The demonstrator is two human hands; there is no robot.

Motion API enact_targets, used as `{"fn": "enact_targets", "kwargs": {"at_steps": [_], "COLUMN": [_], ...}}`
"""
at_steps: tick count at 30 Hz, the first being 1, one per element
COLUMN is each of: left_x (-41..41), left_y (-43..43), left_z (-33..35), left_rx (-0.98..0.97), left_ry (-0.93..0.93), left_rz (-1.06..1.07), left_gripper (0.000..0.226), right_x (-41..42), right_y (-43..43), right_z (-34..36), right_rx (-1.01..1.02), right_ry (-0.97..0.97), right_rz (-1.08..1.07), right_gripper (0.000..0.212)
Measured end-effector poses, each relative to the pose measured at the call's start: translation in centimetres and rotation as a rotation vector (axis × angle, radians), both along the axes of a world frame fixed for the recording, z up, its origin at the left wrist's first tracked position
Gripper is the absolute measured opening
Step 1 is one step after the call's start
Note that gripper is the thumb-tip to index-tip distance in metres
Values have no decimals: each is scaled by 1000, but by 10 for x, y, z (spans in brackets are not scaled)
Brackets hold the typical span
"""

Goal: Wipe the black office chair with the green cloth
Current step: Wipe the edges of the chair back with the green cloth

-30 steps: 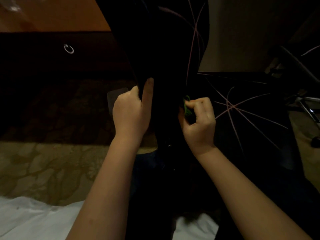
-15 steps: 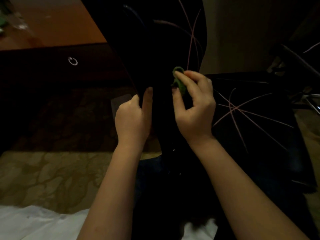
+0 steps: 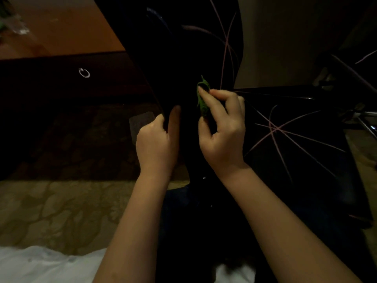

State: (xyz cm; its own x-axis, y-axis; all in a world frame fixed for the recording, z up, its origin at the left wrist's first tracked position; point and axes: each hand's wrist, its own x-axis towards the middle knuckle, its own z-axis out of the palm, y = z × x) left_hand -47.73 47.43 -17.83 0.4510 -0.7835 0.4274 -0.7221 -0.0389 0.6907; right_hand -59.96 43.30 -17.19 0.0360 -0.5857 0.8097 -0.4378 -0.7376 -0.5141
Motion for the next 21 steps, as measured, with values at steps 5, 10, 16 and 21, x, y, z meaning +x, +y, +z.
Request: {"fn": "enact_targets", "kwargs": {"at_steps": [5,10,16,21], "left_x": [-3,-5,-5,-14], "left_y": [-1,3,10,20], "left_z": [-4,-22,-47,-94], "left_rx": [-56,-79,-31,185], "left_ry": [78,224,331,385], "left_rz": [-27,-72,-137,-157], "left_gripper": [55,71,67,63], "right_x": [-25,-50,-62,-62], "right_y": [7,16,17,11], "right_z": [-40,-80,-85,-64], "right_rx": [102,268,353,340], "right_ry": [46,163,238,167], "right_rz": [4,14,75,79], "right_gripper": [42,49,48,42]}}
